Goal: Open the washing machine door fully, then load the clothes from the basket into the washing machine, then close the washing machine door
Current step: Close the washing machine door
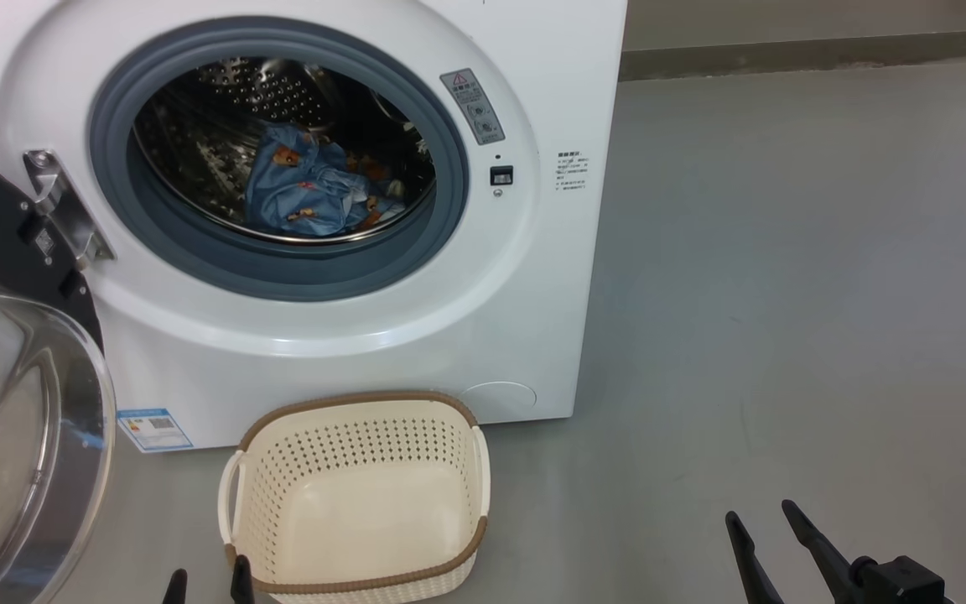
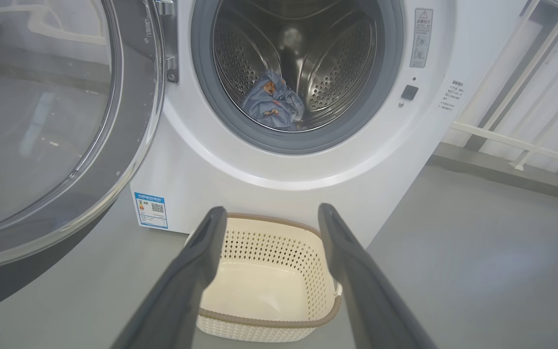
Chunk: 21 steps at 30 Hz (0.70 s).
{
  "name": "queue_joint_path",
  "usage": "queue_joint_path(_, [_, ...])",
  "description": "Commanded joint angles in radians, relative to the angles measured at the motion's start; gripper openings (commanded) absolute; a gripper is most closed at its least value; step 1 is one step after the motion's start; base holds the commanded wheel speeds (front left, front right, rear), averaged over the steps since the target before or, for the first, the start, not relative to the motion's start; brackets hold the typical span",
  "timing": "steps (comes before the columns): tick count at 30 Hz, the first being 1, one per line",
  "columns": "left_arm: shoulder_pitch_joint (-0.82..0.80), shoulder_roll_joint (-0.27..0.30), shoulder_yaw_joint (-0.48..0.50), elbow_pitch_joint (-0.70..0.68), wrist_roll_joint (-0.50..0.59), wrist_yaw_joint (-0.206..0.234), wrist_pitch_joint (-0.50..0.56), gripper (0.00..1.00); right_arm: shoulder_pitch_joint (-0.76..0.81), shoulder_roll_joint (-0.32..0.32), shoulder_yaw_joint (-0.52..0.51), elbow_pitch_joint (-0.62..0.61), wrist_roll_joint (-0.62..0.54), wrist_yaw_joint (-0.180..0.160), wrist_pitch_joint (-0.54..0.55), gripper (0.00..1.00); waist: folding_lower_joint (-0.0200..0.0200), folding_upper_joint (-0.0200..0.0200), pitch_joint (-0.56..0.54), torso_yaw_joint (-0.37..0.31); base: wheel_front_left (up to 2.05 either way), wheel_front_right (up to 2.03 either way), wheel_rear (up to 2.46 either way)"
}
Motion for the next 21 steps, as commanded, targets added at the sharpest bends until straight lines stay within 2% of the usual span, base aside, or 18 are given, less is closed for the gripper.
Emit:
queue_joint_path(1, [-0.032,0.005,0.03,-0.019,0.007,0.004,-0.006,1.0,-0.028,-0.009,0.017,-0.023,-0.005,0.001,-0.005,1.0,0.0,0.0,-0.002,0.004,0.0,0.0,0.0])
queue_joint_path(10, [-0.036,0.005,0.03,-0.024,0.013,0.003,-0.006,1.0,-0.038,-0.015,0.019,-0.03,-0.008,0.001,-0.005,1.0,0.0,0.0,-0.005,0.057,0.0,0.0,0.0])
queue_joint_path(21, [-0.035,0.005,0.035,-0.033,0.015,0.011,-0.006,1.0,-0.072,-0.029,0.047,-0.039,-0.01,0.001,-0.005,1.0,0.0,0.0,-0.014,0.198,0.0,0.0,0.0])
